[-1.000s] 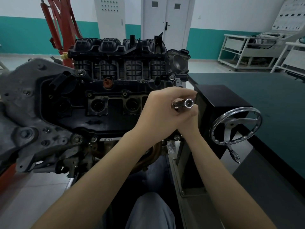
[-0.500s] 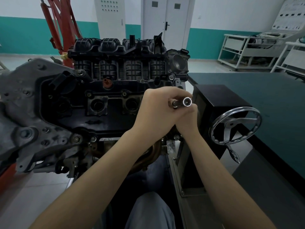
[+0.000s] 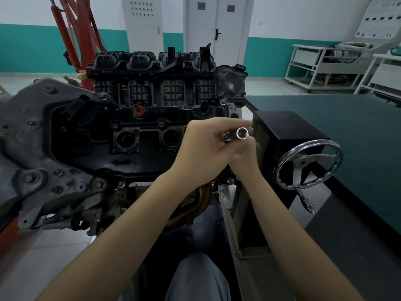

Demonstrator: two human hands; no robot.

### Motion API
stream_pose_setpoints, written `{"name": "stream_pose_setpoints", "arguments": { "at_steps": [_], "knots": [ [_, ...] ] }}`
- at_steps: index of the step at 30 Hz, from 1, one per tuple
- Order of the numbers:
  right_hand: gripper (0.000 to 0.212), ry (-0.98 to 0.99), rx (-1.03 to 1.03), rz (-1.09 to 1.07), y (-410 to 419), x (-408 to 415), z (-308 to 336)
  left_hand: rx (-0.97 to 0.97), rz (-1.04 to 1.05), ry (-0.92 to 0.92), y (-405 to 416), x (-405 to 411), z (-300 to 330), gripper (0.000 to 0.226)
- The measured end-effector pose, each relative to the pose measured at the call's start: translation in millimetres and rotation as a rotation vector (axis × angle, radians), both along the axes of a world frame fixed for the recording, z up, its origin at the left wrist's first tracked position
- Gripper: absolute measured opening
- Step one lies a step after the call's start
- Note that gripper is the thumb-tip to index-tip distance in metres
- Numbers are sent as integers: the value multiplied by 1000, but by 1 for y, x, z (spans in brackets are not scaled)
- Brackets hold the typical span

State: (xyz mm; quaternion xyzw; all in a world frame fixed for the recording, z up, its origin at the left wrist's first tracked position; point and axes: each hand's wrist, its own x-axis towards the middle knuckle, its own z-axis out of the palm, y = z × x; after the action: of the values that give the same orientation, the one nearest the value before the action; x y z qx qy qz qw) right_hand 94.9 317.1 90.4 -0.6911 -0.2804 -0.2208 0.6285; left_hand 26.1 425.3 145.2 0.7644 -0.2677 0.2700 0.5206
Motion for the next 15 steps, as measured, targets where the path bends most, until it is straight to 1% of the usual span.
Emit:
{"name": "stream_pose_setpoints", "arguments": {
  "at_steps": [2,3,5,7,8,10,11,14,15],
  "knots": [
    [41,12,5,-40,-1,4,-1,-19,-96,33,2,-1,0,33],
    [42,11,15,-57,-1,6,-3,0,-113,33,2,-1,0,34],
    [34,19,80,-41,0,6,-6,52,-55,3,1,-1,1,34],
    [34,9,113,-90,0,9,-8,40,56,-36,0,0,1,31],
    [29,12,90,-98,1,9,-8,15,89,-39,-1,1,1,29],
    [11,-20,31,-86,0,5,-5,-8,94,-25,-1,1,2,28],
    [10,-25,11,-88,0,5,-5,-18,57,-2,0,1,2,29],
    [39,-44,-17,-125,-2,6,-6,-44,-107,62,3,-2,3,34],
    [41,-48,-8,-122,-2,6,-6,-26,-124,61,3,-3,4,35]
  ]
}}
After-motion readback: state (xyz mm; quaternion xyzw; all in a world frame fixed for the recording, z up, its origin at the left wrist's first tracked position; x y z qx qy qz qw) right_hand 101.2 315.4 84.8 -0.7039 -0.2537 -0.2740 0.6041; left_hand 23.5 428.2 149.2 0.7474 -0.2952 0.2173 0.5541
